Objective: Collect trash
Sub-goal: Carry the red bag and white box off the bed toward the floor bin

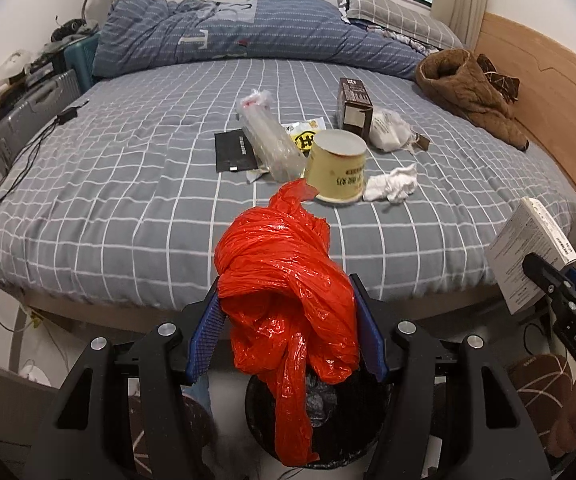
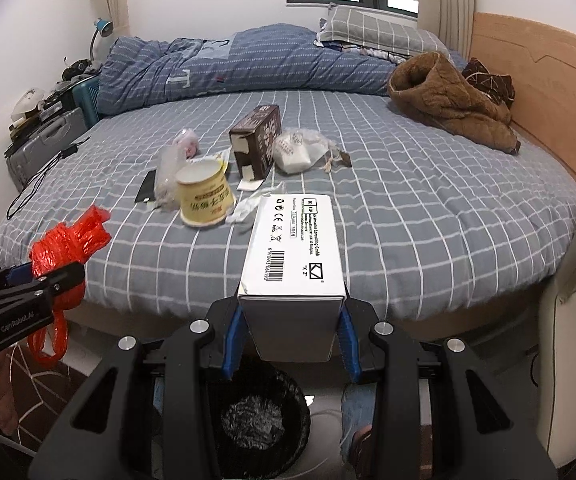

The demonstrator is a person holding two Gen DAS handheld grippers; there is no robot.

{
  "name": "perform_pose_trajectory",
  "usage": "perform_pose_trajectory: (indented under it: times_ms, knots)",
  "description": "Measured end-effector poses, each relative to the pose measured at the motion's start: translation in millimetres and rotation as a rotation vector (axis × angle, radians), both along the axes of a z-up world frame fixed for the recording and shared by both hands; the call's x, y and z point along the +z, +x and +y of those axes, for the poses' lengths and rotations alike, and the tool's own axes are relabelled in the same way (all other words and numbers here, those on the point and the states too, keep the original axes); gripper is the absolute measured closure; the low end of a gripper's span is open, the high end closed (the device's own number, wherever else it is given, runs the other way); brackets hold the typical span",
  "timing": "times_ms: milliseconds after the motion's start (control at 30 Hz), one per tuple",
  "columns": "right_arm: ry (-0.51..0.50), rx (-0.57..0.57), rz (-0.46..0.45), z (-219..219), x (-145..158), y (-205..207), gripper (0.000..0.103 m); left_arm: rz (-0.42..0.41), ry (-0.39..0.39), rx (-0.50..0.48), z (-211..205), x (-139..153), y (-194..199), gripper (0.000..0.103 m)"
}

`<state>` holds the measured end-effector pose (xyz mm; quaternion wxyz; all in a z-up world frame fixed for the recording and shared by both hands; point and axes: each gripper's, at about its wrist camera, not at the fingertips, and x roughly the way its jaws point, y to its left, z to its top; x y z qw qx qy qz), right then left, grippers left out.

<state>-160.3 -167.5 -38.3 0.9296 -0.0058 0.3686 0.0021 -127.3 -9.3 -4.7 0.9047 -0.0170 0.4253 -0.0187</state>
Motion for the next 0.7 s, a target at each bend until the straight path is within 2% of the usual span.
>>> perform_pose_trajectory:
  times_ms: [400,700]
  knots:
    - [-0.030,0.068,0.068,36,-25,-31,0.066,0.038,-0.013,0.007,5,-15,-37,0.045]
    - [-0.032,0.079,0.145,51,-52,-43,0.066,0.089,0.002,0.025,15,-40,-52,0.045]
